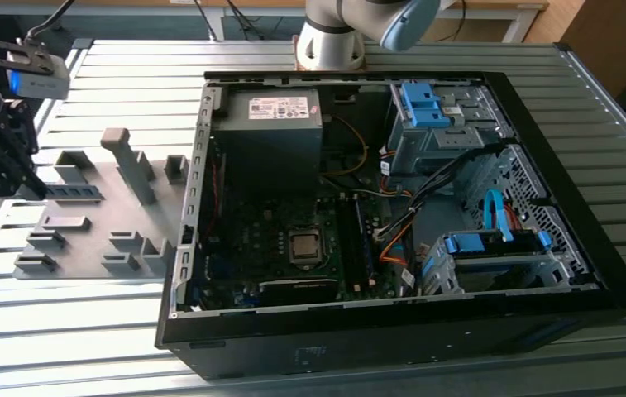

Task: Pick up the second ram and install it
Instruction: 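Pick up the second ram and move it above second insertion slot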

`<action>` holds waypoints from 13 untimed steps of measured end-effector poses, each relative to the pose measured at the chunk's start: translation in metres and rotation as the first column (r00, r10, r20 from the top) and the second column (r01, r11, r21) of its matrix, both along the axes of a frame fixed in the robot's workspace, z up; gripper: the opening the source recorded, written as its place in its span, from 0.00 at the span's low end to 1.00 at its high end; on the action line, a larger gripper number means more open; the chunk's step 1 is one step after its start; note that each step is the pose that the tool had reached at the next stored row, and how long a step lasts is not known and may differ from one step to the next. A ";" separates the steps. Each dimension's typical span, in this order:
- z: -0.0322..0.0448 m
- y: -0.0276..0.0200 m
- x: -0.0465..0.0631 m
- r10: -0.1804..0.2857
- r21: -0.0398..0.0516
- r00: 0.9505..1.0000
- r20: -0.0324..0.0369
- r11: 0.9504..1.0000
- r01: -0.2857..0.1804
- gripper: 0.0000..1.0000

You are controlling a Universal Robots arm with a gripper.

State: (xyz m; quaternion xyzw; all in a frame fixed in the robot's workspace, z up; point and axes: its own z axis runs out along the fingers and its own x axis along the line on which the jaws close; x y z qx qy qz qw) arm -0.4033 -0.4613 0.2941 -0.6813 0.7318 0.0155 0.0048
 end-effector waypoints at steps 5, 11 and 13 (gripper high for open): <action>0.0037 0.0000 0.000 0.000 0.000 1.000 0.000 1.000 0.000 0.14; 0.0081 0.0000 0.000 0.000 0.000 1.000 0.000 1.000 0.000 0.14; 0.0096 0.0000 0.000 0.000 0.000 1.000 0.000 1.000 0.000 0.14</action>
